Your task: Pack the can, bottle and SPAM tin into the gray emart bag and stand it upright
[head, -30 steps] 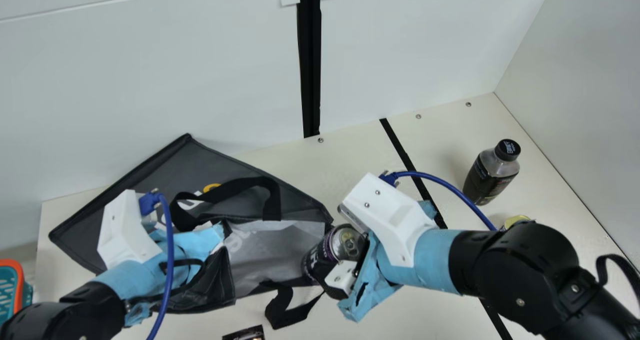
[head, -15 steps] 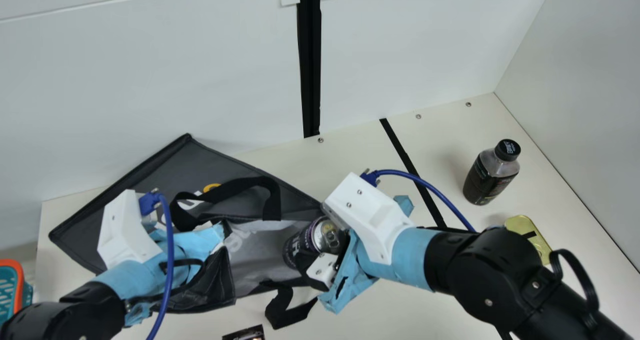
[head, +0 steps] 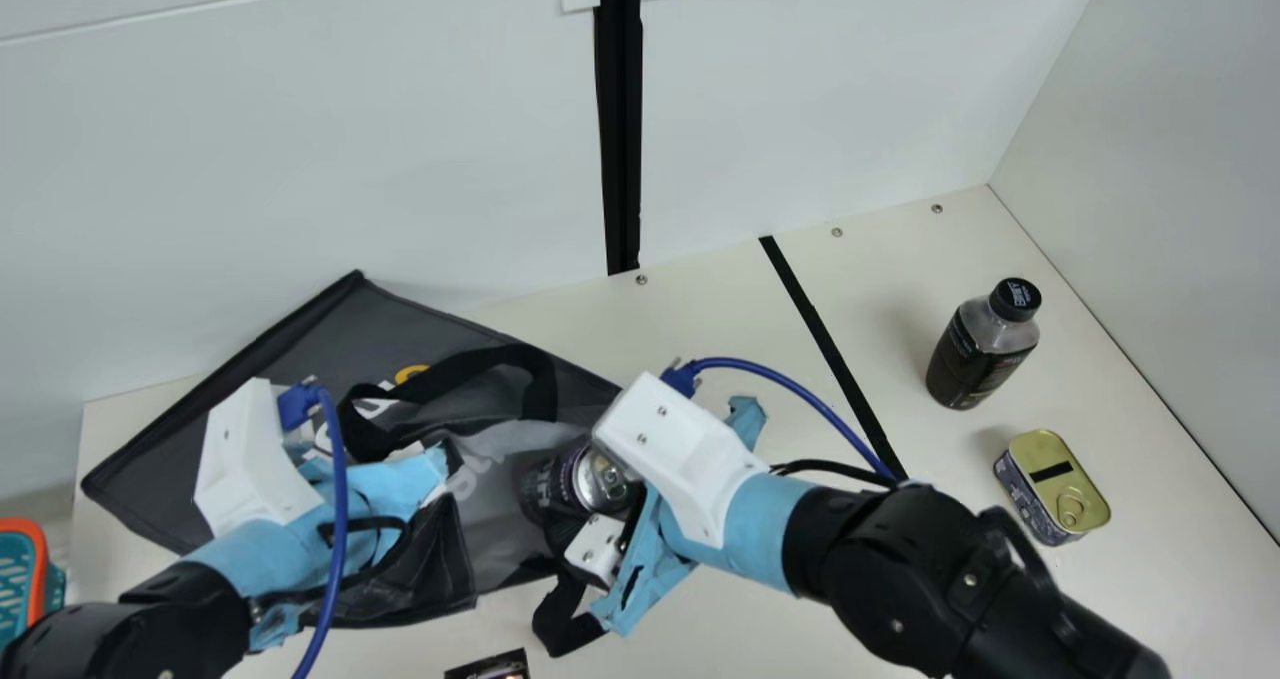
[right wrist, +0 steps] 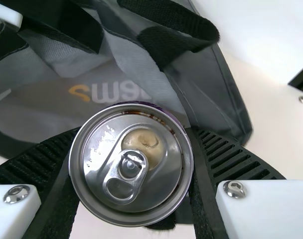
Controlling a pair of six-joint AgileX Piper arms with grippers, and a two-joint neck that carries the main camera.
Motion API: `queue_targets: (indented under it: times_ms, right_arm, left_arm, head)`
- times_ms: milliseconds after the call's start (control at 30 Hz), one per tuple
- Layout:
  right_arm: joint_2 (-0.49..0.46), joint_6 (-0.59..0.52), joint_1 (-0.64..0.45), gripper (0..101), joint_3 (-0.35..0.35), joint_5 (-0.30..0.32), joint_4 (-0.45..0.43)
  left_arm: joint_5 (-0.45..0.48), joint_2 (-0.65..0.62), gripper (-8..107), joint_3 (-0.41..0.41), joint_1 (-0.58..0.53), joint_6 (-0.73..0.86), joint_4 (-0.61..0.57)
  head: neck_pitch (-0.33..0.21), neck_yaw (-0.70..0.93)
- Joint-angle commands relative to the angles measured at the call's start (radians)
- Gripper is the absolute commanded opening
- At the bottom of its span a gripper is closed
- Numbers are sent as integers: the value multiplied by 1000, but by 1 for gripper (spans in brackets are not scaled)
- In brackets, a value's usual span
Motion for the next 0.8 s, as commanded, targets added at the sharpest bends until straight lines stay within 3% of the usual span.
queue_targets:
  times_ms: [0, 400, 767]
  right_arm:
    - [11, -14, 12, 0, 14, -64, 0]
    - [121, -78, 83, 0, 40, -273, 25]
    - [247, -106, 125, 0, -16, -347, 68]
  left_arm:
    - [0, 0, -8, 0, 0, 0, 0]
    - [0, 0, -8, 0, 0, 0, 0]
    - [0, 0, -8, 0, 0, 0, 0]
  head:
    - [-23, -2]
    - [-23, -2]
    - [-23, -2]
